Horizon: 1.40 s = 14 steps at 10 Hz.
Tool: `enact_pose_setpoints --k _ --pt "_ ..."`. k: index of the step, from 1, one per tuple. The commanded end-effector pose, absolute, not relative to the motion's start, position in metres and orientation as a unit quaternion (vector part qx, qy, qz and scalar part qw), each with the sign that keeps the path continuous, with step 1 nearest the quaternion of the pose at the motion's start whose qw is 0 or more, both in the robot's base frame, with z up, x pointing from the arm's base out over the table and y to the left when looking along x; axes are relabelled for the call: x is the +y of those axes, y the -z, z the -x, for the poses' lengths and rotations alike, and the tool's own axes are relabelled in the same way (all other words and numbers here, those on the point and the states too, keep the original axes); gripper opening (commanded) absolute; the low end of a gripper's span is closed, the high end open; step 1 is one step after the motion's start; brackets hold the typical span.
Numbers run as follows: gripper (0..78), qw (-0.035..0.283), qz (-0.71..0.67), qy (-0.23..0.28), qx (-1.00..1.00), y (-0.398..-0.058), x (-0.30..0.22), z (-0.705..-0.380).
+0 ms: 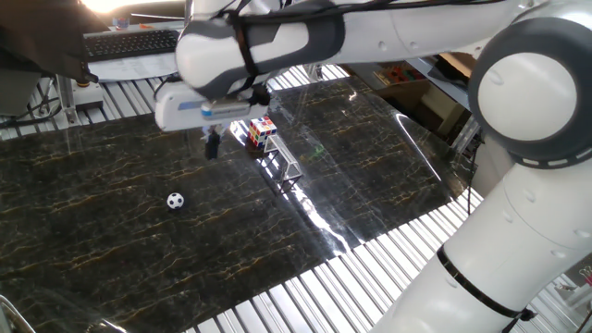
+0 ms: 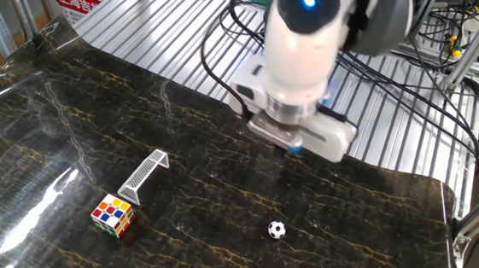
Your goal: Push the soccer ball into the goal
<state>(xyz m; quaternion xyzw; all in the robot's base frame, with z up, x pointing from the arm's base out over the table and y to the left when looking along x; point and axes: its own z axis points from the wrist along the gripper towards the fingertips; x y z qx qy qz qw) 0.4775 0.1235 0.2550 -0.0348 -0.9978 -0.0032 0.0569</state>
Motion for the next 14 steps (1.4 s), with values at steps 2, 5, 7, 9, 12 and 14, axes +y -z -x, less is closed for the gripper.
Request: enact_pose_setpoints --k 2,5,7,9,12,14 --pt "0.0 0.049 0.059 0.004 -0.997 -0.246 0.15 -0.473" --pt "0.0 0.037 0.058 0.005 -0.998 -0.231 0.152 -0.473" --pt "0.0 0.033 0.056 0.006 -0.998 -0.225 0.15 -0.478" --pt "0.0 0.041 0.032 0.001 -0.999 -0.225 0.15 -0.479" --pt "0.0 0.048 -0.071 -0.003 -0.996 -0.225 0.15 -0.479" --pt "0.0 0.054 -0.09 0.005 -0.995 -0.225 0.15 -0.479"
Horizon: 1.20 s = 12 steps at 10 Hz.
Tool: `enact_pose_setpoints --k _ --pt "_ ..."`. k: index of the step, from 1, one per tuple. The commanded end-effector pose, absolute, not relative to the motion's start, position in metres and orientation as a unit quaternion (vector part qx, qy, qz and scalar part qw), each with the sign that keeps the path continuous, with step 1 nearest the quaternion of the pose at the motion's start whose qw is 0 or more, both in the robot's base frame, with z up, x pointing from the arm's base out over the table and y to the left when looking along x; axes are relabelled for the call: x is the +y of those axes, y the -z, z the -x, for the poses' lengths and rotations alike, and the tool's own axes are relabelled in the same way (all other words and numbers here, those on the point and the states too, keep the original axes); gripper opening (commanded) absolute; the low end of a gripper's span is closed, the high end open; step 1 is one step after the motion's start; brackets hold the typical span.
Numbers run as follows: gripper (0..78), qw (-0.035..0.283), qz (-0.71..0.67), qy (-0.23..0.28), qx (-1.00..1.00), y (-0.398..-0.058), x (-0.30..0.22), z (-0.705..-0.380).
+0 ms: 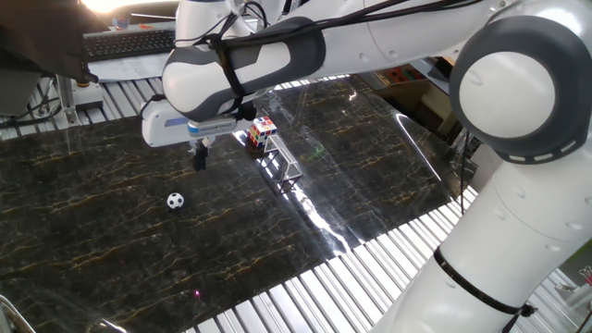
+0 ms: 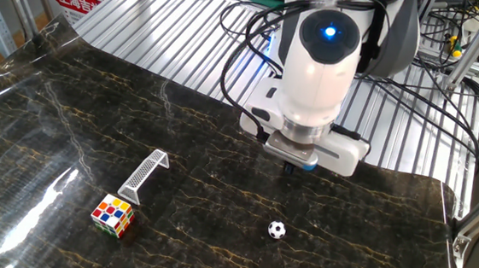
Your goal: Push the soccer ball into the goal
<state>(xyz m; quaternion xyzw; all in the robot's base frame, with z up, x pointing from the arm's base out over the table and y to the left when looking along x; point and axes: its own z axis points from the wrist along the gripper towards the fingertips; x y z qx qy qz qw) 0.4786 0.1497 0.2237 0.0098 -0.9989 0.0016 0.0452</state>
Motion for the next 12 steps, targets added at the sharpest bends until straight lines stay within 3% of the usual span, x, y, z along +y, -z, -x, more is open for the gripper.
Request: enact_pose_setpoints --k 1,6,12 --pt "0.0 0.052 -0.085 0.007 -0.995 -0.225 0.15 -0.479" --pt "0.0 0.028 -0.032 0.004 -0.999 -0.184 0.216 -0.48" --pt "0.0 0.037 -0.036 0.011 -0.999 -0.184 0.214 -0.482"
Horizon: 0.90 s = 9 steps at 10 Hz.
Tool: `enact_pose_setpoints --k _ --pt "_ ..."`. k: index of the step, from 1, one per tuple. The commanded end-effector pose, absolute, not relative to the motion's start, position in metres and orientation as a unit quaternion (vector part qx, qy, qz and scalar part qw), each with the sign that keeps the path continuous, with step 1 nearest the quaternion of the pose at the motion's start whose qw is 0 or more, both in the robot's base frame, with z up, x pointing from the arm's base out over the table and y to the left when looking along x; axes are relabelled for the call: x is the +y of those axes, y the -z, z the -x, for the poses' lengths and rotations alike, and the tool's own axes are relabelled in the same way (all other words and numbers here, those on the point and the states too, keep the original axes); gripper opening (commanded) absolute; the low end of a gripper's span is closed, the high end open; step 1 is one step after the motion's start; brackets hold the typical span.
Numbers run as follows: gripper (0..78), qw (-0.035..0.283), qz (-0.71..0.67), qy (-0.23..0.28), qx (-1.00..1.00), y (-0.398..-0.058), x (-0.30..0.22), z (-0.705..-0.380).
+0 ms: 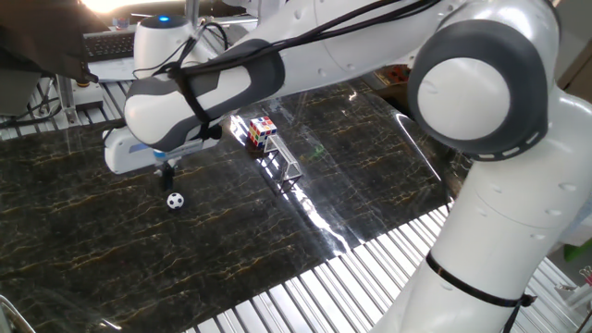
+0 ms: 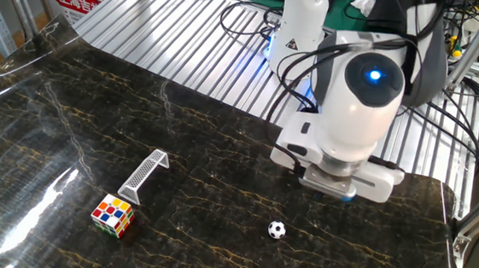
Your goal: Push the soccer ball into the goal
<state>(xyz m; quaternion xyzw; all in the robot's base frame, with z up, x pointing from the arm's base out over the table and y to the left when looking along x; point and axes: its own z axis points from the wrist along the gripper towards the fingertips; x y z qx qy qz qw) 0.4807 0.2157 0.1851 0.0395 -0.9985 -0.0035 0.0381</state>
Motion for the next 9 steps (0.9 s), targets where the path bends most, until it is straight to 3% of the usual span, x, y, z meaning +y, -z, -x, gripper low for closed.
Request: enact_pose_setpoints --k 1,2,6,9 --pt "0.0 0.037 -0.036 0.011 -0.999 -0.184 0.214 -0.482" --pt "0.0 0.056 -0.044 0.009 -0.997 -0.184 0.214 -0.482" --pt "0.0 0.059 -0.041 0.006 -0.997 -0.183 0.214 -0.483" --pt "0.0 0.05 -0.045 0.01 -0.998 -0.145 0.226 -0.494"
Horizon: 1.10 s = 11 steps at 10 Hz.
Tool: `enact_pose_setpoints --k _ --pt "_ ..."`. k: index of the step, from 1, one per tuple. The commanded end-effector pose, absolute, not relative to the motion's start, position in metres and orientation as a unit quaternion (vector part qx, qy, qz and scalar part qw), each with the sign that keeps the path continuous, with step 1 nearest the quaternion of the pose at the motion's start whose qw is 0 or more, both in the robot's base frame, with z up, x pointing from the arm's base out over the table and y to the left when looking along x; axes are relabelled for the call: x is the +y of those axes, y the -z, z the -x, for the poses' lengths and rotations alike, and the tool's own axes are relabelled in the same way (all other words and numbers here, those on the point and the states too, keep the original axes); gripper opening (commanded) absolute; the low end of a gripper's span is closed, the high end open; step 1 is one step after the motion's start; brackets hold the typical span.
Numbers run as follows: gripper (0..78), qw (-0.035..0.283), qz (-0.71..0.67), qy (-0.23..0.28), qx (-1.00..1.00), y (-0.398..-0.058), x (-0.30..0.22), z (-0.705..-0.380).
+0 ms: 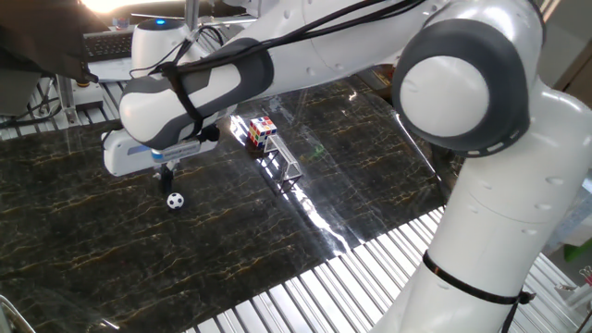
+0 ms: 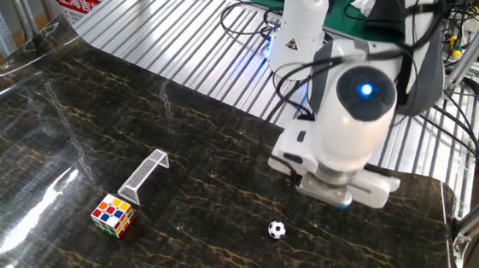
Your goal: Push the soccer ball into the goal
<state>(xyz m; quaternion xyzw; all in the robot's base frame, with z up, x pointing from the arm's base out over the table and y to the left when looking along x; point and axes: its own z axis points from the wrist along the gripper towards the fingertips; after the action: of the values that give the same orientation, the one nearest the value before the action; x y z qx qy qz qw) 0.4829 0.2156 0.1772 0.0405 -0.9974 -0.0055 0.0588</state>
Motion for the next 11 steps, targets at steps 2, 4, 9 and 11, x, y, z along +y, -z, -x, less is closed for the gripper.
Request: enact_pose_setpoints --k 2,4,9,11 --pt "0.0 0.045 -0.041 0.013 -0.998 -0.127 0.23 -0.498" --pt "0.0 0.041 -0.037 0.021 -0.998 -0.114 0.231 -0.503" --pt "0.0 0.029 -0.043 0.025 -0.998 -0.097 0.23 -0.523" --pt "0.0 0.026 -0.042 0.024 -0.998 -0.094 0.229 -0.524"
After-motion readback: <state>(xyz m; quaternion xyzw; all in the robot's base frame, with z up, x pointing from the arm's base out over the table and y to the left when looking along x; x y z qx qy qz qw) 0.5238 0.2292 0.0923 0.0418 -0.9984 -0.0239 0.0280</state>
